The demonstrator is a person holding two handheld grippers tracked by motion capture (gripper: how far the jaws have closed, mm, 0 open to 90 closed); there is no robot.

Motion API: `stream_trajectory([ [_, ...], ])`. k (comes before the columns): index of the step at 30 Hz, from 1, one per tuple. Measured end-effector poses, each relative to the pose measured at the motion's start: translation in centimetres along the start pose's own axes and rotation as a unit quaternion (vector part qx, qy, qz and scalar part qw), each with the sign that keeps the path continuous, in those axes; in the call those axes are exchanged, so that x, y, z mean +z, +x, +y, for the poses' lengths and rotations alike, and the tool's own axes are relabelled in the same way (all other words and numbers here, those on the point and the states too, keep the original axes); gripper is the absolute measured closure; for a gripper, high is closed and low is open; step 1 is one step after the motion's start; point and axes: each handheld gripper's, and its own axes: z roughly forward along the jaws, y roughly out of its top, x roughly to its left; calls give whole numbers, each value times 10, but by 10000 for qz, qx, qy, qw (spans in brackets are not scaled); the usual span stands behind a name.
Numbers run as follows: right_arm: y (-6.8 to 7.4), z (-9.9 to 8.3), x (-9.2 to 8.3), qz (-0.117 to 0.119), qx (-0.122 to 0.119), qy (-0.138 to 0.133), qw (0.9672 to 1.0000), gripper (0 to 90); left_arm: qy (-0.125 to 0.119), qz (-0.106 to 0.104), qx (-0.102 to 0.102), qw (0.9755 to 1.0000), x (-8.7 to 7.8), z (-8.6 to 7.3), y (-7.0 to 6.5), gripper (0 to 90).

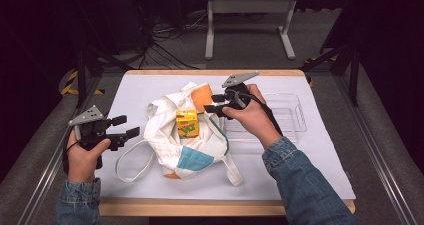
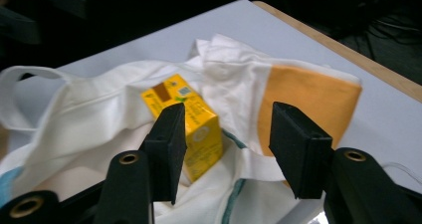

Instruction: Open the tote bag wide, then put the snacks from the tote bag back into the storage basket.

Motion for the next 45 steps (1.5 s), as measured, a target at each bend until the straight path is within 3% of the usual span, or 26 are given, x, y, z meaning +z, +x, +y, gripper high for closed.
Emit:
stream_trajectory([
  [8, 10, 10, -12, 794, -363, -15, 9962, 388, -4, 3, -10, 10000, -4, 0, 0, 240],
  [11, 11, 12, -10, 898, -387, -26, 9952, 354, -30, 50, -21, 10000, -6, 0, 1, 235],
  [21, 6, 19, 8, 715, -433, 32, 9965, 277, -28, 239, -11, 9997, -11, 2, -1, 228],
  [27, 4, 21, 25, 625, -495, 144, 9967, 248, -25, 411, -135, 9991, -14, 0, 1, 215],
  [36, 4, 17, 62, 716, -678, 515, 9938, 225, -26, 607, -256, 9978, -25, -10, 0, 199],
  [45, 4, 10, 87, 795, -766, 772, 9909, 221, -61, 711, -203, 9972, -35, -17, 1, 185],
])
